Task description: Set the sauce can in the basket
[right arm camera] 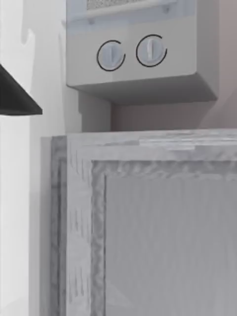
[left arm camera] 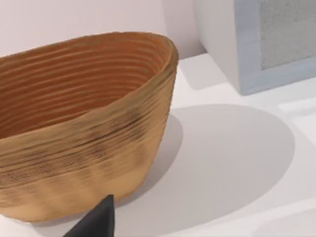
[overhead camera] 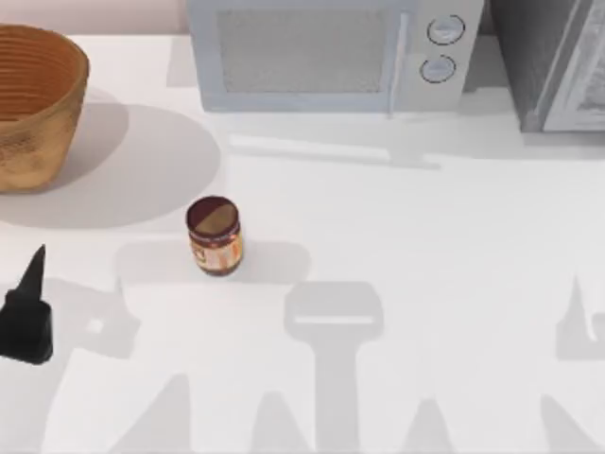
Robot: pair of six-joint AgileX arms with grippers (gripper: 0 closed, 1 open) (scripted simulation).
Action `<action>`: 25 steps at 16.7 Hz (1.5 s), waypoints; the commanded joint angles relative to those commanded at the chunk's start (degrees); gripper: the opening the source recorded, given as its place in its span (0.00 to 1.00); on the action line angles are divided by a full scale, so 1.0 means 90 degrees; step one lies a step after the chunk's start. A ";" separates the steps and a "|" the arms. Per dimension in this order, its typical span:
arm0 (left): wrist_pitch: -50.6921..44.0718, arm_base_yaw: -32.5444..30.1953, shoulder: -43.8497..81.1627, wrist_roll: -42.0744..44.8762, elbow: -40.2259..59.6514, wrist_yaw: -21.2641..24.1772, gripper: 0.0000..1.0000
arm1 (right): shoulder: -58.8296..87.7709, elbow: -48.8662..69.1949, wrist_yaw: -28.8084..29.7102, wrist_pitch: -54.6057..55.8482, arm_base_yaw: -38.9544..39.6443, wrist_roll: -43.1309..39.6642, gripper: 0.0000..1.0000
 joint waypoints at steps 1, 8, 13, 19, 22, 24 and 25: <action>-0.0131 -0.0002 0.0484 0.0331 0.0275 0.0222 1.00 | 0.0000 0.0000 0.0000 0.0000 0.0000 0.0000 1.00; -0.1186 -0.0005 0.4313 0.2939 0.2489 0.2006 1.00 | 0.0000 0.0000 0.0000 0.0000 0.0000 0.0000 1.00; -0.1926 -0.0001 0.7008 0.4726 0.4048 0.3289 1.00 | 0.0000 0.0000 0.0000 0.0000 0.0000 0.0000 1.00; -0.2619 -0.0026 0.9524 0.6385 0.5499 0.4544 1.00 | 0.0000 0.0000 0.0000 0.0000 0.0000 0.0000 1.00; -0.2833 -0.0041 1.0288 0.6891 0.5935 0.4935 1.00 | 0.0000 0.0000 0.0000 0.0000 0.0000 0.0000 1.00; -0.2909 -0.0047 1.0553 0.7076 0.6093 0.5078 1.00 | 0.0000 0.0000 0.0000 0.0000 0.0000 0.0000 1.00; -0.2920 -0.0048 1.0604 0.7105 0.6118 0.5101 1.00 | 0.0000 0.0000 0.0000 0.0000 0.0000 0.0000 1.00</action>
